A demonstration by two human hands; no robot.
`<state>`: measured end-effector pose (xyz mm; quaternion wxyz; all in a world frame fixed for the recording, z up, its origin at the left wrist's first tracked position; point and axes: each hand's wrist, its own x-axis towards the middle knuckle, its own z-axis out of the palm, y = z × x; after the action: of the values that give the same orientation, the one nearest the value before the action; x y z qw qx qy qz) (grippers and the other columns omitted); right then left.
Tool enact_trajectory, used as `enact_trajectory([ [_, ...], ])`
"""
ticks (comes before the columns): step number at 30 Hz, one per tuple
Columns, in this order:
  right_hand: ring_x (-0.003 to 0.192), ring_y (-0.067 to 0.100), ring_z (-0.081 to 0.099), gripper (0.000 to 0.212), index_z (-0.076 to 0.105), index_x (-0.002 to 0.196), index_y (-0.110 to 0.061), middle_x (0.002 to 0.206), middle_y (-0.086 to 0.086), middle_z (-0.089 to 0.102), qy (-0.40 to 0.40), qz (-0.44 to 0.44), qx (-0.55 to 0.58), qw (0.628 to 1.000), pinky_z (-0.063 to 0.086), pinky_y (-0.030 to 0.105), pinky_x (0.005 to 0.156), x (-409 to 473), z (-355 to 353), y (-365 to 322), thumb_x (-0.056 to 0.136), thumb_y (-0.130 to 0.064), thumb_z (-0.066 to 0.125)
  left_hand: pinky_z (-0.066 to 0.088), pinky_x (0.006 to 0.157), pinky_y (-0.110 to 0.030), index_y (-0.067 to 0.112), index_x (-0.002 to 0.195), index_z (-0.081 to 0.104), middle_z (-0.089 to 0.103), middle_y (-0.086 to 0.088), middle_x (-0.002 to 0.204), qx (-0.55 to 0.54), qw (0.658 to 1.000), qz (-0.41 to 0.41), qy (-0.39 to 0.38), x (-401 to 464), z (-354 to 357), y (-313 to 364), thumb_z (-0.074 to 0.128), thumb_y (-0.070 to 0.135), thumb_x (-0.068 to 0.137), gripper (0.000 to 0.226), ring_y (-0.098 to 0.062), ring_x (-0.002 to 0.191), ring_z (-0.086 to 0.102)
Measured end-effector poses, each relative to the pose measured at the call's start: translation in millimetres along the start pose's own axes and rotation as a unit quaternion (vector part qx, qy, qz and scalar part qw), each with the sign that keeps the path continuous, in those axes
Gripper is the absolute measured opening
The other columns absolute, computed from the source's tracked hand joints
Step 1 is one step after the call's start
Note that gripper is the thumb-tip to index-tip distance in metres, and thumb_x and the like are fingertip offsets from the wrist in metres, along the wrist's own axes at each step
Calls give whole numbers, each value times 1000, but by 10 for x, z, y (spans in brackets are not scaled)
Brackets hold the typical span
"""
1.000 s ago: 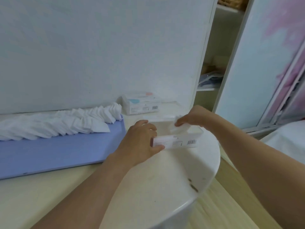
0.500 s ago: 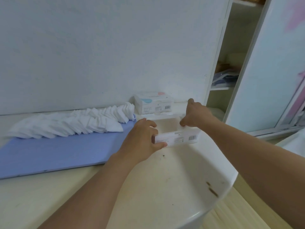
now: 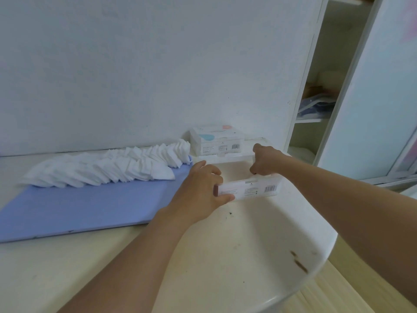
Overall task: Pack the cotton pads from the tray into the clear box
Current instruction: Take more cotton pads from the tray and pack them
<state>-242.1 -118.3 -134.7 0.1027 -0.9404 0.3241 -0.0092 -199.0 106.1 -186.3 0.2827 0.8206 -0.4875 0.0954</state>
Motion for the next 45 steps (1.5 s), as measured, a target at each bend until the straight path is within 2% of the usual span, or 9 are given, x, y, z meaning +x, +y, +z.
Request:
enact_trajectory([
  [4,124,35,51,86,29,151,-14,136,12,50,23,-15,-14,1000,49,45,99,-80,-84,-75,85,-42,75,40,97,-25,22,93,62,53,12,122,-45,999,2,5,-23,0,-15,76,53,81,36,-13,121,45],
  [6,133,37,41,88,33,151,-17,144,12,43,104,-30,-7,994,45,48,101,-223,-237,-196,81,-52,75,42,93,-22,28,98,58,53,15,118,-114,993,-13,31,-30,-80,-8,72,61,77,41,-8,115,50],
  [10,99,21,63,44,66,116,-19,112,2,66,235,-156,203,938,53,35,84,-635,-402,-805,80,-43,72,45,84,-17,29,96,64,66,20,97,-177,965,-117,156,58,-527,-230,66,30,91,6,1,97,60],
  [13,85,16,67,24,74,94,-16,89,-2,69,158,-232,213,936,52,27,71,-845,-178,-1342,75,-31,78,50,83,-28,25,94,65,70,9,94,-120,945,-228,200,-15,-921,-603,57,8,91,19,-15,95,66],
  [16,87,23,67,47,68,103,-8,91,2,66,73,-227,184,954,56,35,77,-844,214,-1725,70,-35,88,55,81,-38,20,96,66,71,-3,99,-115,933,-274,201,-272,-1083,-905,49,-4,83,32,-28,93,68],
  [20,93,21,60,63,57,118,-13,107,2,64,78,-213,125,966,51,34,77,-689,624,-2029,72,-45,86,41,59,-23,26,118,64,62,6,99,-75,942,-268,189,-671,-1031,-1244,47,-9,80,54,-11,76,58],
  [23,113,25,58,69,51,130,-18,124,4,56,104,-241,92,961,48,37,80,-572,772,-2122,76,-51,79,41,70,-24,30,144,50,50,4,99,-40,970,-210,117,-788,-960,-1383,50,-4,84,69,-8,75,50],
  [29,98,27,62,53,56,121,-21,111,3,57,155,-266,23,951,53,42,79,-475,874,-2213,87,-61,63,46,90,-34,32,154,36,41,6,107,20,980,-198,18,-720,-869,-1442,52,18,94,64,-26,112,55],
  [45,99,30,63,34,61,124,-15,113,8,63,142,-279,56,948,53,41,82,-411,834,-2147,99,-37,56,49,92,-38,24,150,41,54,-4,123,30,975,-221,24,-671,-874,-1435,55,25,95,57,-25,111,57],
])
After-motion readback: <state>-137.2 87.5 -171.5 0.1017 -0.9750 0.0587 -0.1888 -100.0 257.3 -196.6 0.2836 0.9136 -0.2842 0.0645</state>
